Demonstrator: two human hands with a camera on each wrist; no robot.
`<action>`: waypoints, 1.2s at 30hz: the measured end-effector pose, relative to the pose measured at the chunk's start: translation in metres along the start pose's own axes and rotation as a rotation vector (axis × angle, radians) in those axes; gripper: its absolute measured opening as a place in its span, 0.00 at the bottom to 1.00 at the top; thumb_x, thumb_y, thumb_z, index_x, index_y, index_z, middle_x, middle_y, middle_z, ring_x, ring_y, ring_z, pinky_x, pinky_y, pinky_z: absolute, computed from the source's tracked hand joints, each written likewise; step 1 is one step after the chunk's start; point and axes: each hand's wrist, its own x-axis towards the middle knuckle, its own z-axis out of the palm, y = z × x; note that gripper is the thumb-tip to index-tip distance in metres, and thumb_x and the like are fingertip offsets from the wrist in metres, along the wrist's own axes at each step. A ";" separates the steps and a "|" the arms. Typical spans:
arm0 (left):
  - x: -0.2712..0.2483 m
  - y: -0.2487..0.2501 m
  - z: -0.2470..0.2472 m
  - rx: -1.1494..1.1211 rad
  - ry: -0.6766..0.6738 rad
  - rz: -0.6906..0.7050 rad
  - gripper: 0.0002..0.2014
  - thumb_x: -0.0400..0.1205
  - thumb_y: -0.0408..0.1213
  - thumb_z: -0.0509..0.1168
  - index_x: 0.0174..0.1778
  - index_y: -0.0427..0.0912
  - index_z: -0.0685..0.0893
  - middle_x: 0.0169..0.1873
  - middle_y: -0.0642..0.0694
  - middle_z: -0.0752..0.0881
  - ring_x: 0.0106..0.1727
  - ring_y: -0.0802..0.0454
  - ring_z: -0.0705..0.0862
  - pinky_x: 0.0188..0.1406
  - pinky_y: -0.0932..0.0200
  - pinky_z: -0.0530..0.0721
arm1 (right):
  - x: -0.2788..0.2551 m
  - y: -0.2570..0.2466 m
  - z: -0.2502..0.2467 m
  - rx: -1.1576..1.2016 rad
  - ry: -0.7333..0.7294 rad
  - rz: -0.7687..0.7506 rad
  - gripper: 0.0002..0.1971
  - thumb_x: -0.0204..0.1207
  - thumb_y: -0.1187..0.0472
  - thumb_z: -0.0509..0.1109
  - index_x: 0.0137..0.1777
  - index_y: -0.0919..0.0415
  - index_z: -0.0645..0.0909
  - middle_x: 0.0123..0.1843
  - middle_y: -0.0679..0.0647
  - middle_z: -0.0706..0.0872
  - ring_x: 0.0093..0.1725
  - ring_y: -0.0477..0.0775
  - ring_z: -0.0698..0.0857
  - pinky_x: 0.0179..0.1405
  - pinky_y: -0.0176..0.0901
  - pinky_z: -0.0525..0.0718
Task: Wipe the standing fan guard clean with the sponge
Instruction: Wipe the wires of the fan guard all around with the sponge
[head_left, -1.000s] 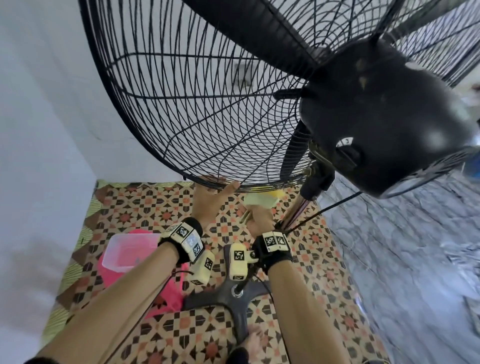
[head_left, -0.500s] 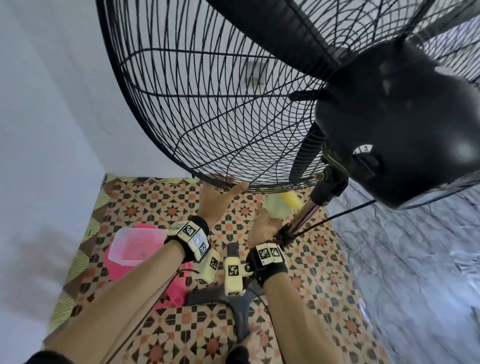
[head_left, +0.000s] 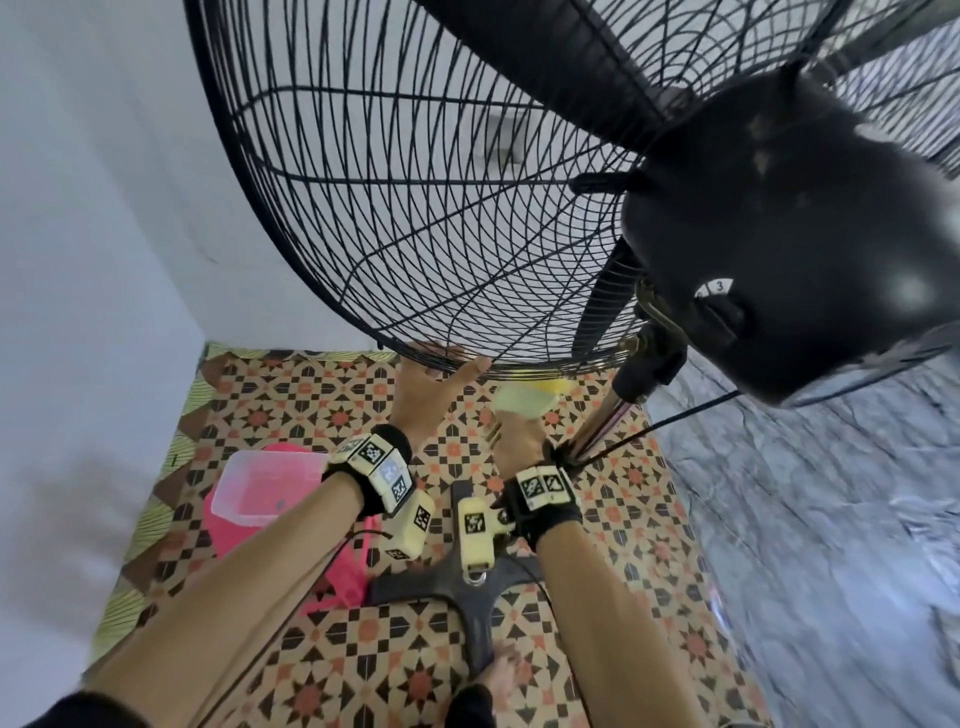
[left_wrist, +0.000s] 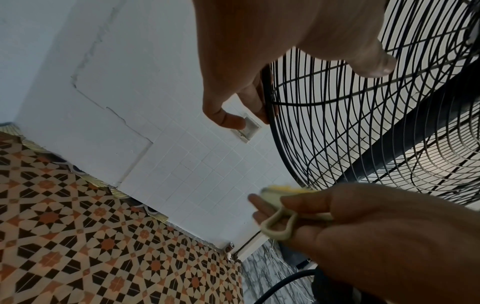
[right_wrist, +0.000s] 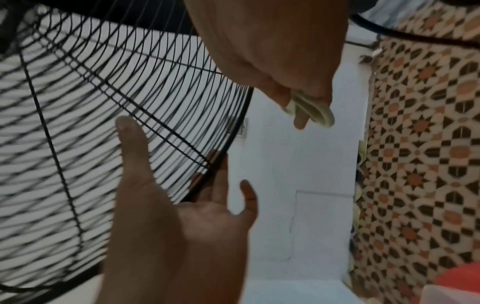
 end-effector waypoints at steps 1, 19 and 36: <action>0.000 0.002 0.000 -0.011 -0.012 0.006 0.23 0.75 0.60 0.80 0.51 0.44 0.88 0.38 0.59 0.89 0.46 0.67 0.88 0.55 0.61 0.85 | 0.000 -0.003 0.001 -0.045 0.036 -0.043 0.05 0.85 0.60 0.66 0.53 0.62 0.80 0.51 0.56 0.85 0.36 0.46 0.88 0.33 0.35 0.84; -0.010 0.021 -0.001 -0.059 -0.055 -0.099 0.50 0.69 0.67 0.81 0.83 0.48 0.71 0.78 0.50 0.81 0.72 0.45 0.84 0.77 0.44 0.77 | -0.047 0.012 -0.023 -0.281 0.299 -0.271 0.18 0.84 0.63 0.69 0.72 0.66 0.75 0.53 0.59 0.86 0.49 0.60 0.86 0.48 0.44 0.85; -0.121 0.055 0.047 0.236 -0.390 -0.193 0.08 0.94 0.37 0.56 0.58 0.40 0.79 0.42 0.47 0.81 0.39 0.55 0.80 0.36 0.67 0.84 | -0.077 0.004 -0.131 -0.840 -0.350 -0.600 0.23 0.82 0.58 0.68 0.77 0.51 0.78 0.70 0.43 0.85 0.66 0.45 0.86 0.63 0.42 0.85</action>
